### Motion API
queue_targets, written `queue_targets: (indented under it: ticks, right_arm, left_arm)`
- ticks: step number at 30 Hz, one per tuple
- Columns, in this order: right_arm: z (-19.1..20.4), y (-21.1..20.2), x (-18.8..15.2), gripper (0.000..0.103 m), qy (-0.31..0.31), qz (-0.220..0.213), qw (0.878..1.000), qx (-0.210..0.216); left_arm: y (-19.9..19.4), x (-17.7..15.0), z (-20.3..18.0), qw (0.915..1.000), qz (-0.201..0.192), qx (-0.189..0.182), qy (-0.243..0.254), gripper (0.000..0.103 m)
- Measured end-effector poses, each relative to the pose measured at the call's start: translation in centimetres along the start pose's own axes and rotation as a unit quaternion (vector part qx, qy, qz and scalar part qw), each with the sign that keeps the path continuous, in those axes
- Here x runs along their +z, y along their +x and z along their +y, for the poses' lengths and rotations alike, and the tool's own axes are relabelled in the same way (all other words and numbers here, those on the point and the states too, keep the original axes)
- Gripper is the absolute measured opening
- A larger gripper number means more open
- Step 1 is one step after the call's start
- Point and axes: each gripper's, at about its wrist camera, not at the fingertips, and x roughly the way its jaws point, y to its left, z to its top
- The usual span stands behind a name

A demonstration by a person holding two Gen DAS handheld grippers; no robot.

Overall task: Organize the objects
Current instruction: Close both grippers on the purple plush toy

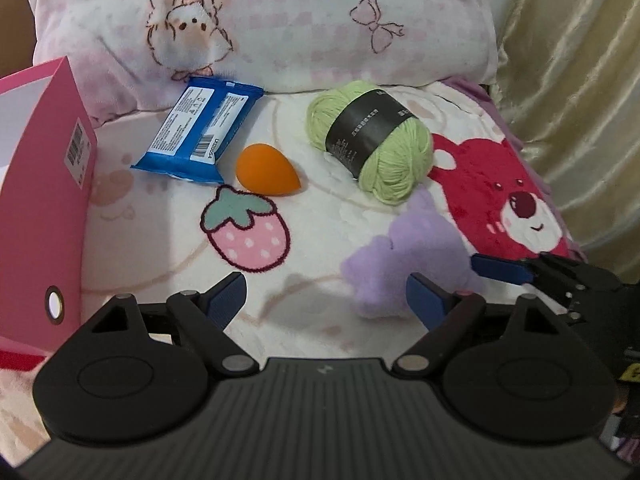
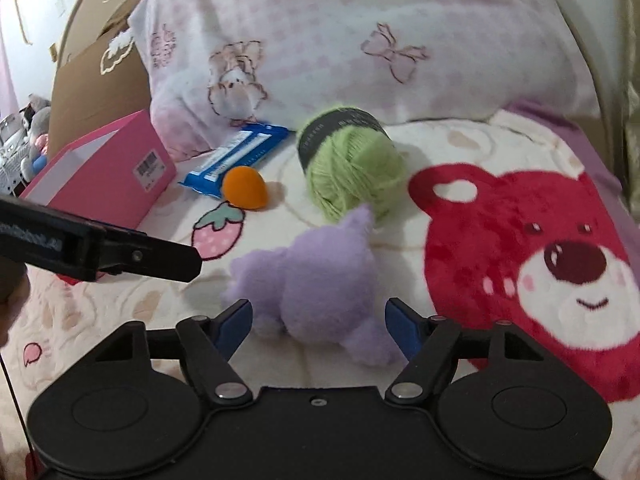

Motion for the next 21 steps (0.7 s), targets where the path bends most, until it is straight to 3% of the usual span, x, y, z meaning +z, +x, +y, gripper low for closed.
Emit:
queue_targets:
  ticks: [8,11,14,18,21]
  right_arm:
    - [0.7,0.6,0.2,0.076,-0.048,-0.005,0.999,-0.021]
    - [1.1,1.4,0.1,0.072,-0.049,-0.002,0.999,-0.023]
    - [1.3,1.6,0.1,0.064,-0.046,-0.001,0.999,-0.019]
    - [1.6,1.6,0.0,0.058,-0.054,0.001,0.998,-0.026]
    - [2.1,1.4,-0.1,0.058,-0.078,0.005,0.996,-0.048]
  left_arm:
    - [1.7,-1.3,0.4,0.9972,-0.041,-0.045,-0.042,0.085]
    - [2.4,-2.0,0.7,0.9954,-0.039,-0.062,-0.062,0.075]
    - [3.2,-2.5,1.0,0.9931,-0.032,-0.086,-0.073,0.051]
    - [3.9,-3.1,1.4,0.9905,-0.035,-0.101,-0.087,0.038]
    - [4.5,-3.4,1.9,0.9857,-0.028,-0.124,-0.11,0.037]
